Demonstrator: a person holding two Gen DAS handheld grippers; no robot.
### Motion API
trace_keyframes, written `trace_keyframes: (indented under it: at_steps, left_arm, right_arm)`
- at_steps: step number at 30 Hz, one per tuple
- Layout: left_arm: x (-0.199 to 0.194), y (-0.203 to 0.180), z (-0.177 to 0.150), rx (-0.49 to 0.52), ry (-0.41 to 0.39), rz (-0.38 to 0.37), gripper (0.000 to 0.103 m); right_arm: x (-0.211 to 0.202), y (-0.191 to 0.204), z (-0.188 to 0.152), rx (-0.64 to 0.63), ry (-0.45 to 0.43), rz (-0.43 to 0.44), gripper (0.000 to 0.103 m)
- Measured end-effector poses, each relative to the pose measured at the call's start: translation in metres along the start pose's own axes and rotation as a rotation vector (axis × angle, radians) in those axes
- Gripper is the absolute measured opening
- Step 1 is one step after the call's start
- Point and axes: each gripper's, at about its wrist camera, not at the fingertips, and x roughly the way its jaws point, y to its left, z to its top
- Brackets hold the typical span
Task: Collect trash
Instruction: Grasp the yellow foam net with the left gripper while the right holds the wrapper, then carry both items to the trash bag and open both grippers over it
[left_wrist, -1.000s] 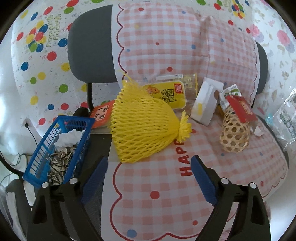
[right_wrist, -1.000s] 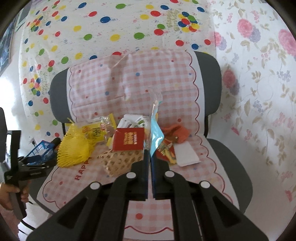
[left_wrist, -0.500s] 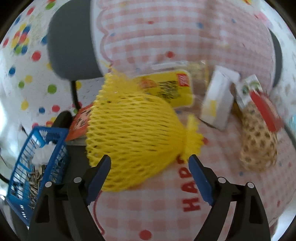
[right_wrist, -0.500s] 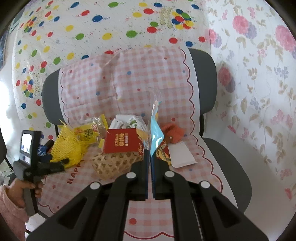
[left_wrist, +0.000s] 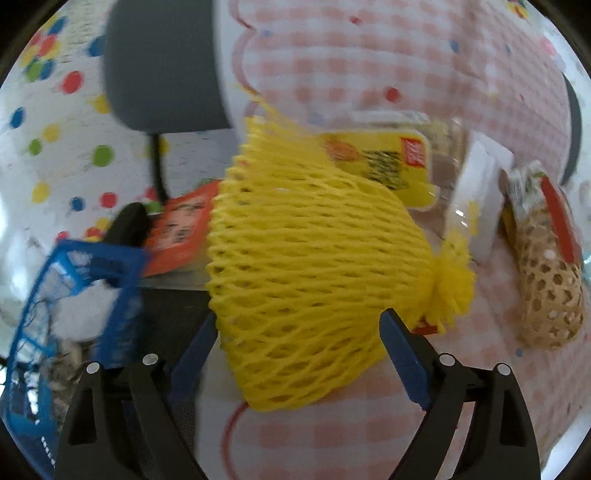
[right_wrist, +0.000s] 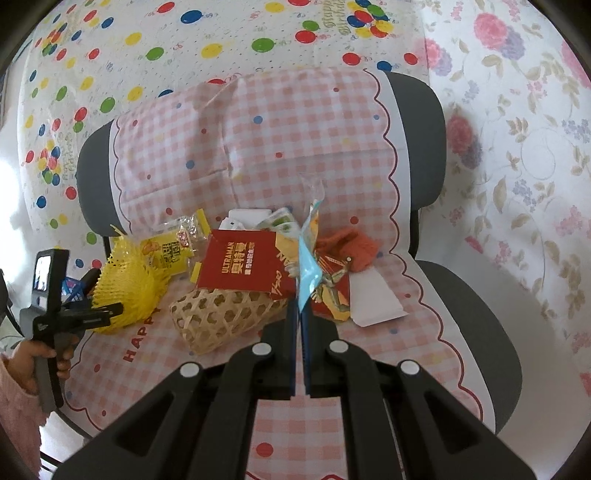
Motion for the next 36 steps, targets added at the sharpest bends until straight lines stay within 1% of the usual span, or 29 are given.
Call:
trace_keyframes:
  at_steps: [2,5,6,7,8,10,11,12,13,16,21,23,25,28,29,32,36]
  left_arm:
    - [0.010,-0.013,0.002,0.048,0.021,-0.019,0.088]
    - [0.023,-0.019,0.003,0.052,0.051,-0.044,0.087]
    - [0.024,-0.018,0.003,0.038,0.048,-0.055,0.081]
    - [0.022,-0.017,0.004,0.027,0.046,-0.073,0.070]
    - [0.020,-0.017,0.004,0.023,0.040,-0.082,0.065]
    - [0.013,-0.019,0.002,0.044,0.018,-0.083,0.042]
    - [0.009,-0.019,0.001,0.053,0.007,-0.081,0.037]
    - [0.000,-0.018,-0.001,0.057,-0.017,-0.084,0.024]
    - [-0.009,-0.018,-0.002,0.057,-0.041,-0.092,0.016]
    - [-0.045,-0.018,-0.003,0.060,-0.136,-0.098,0.011]
    - [-0.112,-0.021,-0.004,0.071,-0.265,-0.128,0.010]
    - [-0.138,-0.030,-0.011,0.092,-0.309,-0.148,0.010]
    - [-0.155,-0.034,-0.017,0.117,-0.335,-0.166,0.010]
    - [-0.184,-0.057,-0.031,0.174,-0.368,-0.208,0.010]
    - [-0.195,-0.073,-0.040,0.203,-0.375,-0.225,0.010]
    - [-0.210,-0.103,-0.058,0.278,-0.383,-0.271,0.011]
    - [-0.219,-0.137,-0.085,0.355,-0.382,-0.346,0.011]
  right_arm:
    - [-0.001,0.000,0.000,-0.002,0.001,-0.005,0.003]
    - [-0.005,0.000,0.000,-0.003,0.001,-0.007,0.003]
    - [-0.006,0.000,0.000,-0.006,0.001,-0.008,0.003]
    - [-0.008,0.000,0.000,-0.010,-0.001,-0.010,0.003]
    - [-0.011,0.001,-0.001,-0.013,-0.003,-0.011,0.003]
    - [-0.014,0.001,-0.001,-0.015,-0.008,-0.013,0.003]
    - [-0.018,0.001,-0.001,-0.014,-0.014,-0.013,0.003]
    - [-0.020,0.001,-0.001,-0.013,-0.018,-0.013,0.003]
    - [-0.024,0.001,-0.001,-0.012,-0.026,-0.014,0.003]
    - [-0.036,0.002,-0.002,-0.014,-0.045,-0.018,0.003]
    - [-0.059,0.000,-0.002,-0.006,-0.084,-0.028,0.003]
    - [-0.070,-0.004,-0.003,0.005,-0.098,-0.026,0.003]
    - [-0.079,-0.006,-0.004,0.016,-0.111,-0.024,0.003]
    - [-0.095,-0.010,-0.009,0.025,-0.122,-0.035,0.003]
    - [-0.100,-0.011,-0.012,0.027,-0.123,-0.042,0.003]
    - [-0.115,-0.013,-0.022,0.024,-0.119,-0.067,0.003]
    - [-0.138,-0.017,-0.040,0.025,-0.117,-0.112,0.003]
